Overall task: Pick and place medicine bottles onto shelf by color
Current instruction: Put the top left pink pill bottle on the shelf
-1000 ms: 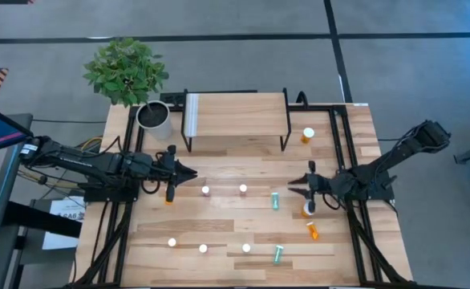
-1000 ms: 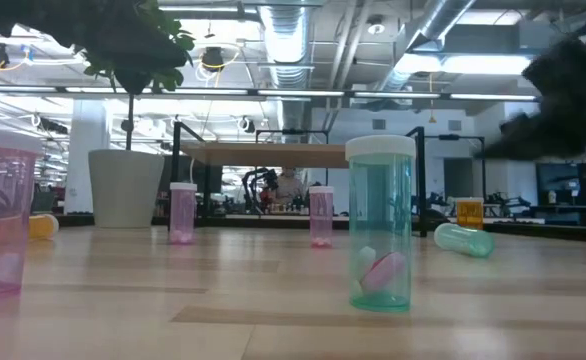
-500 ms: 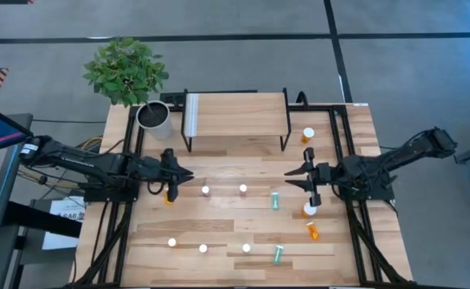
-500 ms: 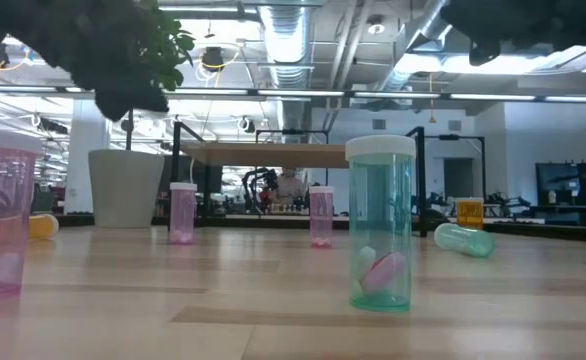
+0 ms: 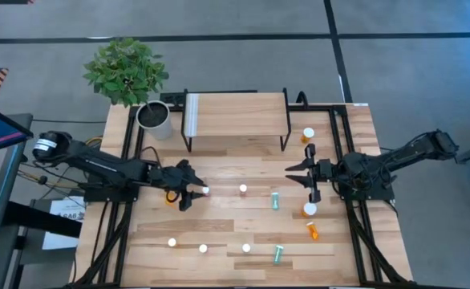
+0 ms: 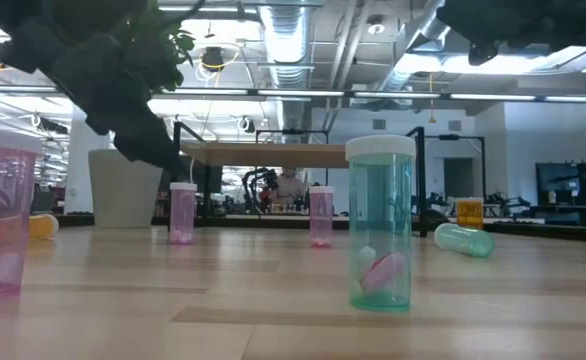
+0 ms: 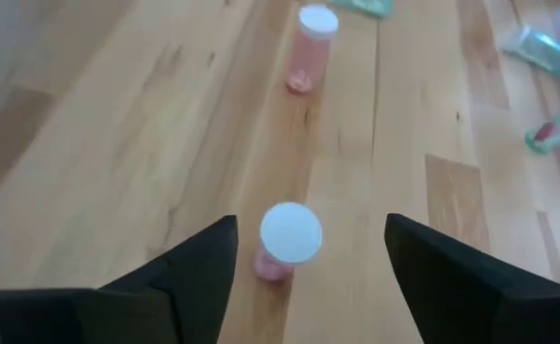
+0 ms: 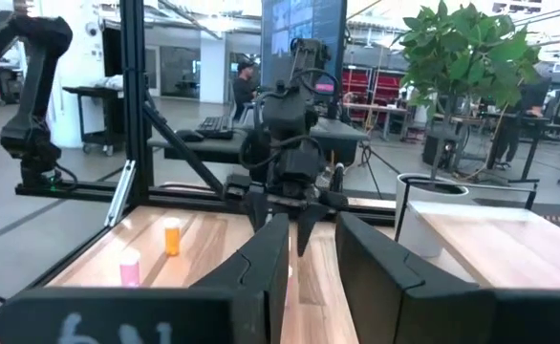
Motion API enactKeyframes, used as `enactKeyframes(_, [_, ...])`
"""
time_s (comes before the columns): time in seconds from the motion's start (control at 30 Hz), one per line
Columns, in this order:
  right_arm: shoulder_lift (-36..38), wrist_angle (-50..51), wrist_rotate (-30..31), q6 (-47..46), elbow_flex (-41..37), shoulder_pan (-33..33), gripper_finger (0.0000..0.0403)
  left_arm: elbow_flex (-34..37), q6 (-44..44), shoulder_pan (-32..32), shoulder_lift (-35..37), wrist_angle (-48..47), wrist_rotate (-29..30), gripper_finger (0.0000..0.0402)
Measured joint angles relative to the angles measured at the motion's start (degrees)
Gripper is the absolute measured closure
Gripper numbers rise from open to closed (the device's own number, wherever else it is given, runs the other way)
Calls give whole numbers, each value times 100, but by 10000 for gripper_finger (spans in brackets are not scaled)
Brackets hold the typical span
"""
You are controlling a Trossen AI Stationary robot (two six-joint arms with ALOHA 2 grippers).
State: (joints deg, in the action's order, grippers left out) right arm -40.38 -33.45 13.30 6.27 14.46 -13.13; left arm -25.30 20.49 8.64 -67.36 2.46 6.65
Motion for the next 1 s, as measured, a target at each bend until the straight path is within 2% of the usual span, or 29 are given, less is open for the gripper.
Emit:
enactKeyframes(0.43, [-9, 13, 0, -22, 2, 0, 289, 0, -50, 0, -716, 324, 147, 147])
enactKeyframes(1.0, [-9, 38, -2, -84, 2, 3, 289, -4, -136, -2, -777, 485, 230, 277])
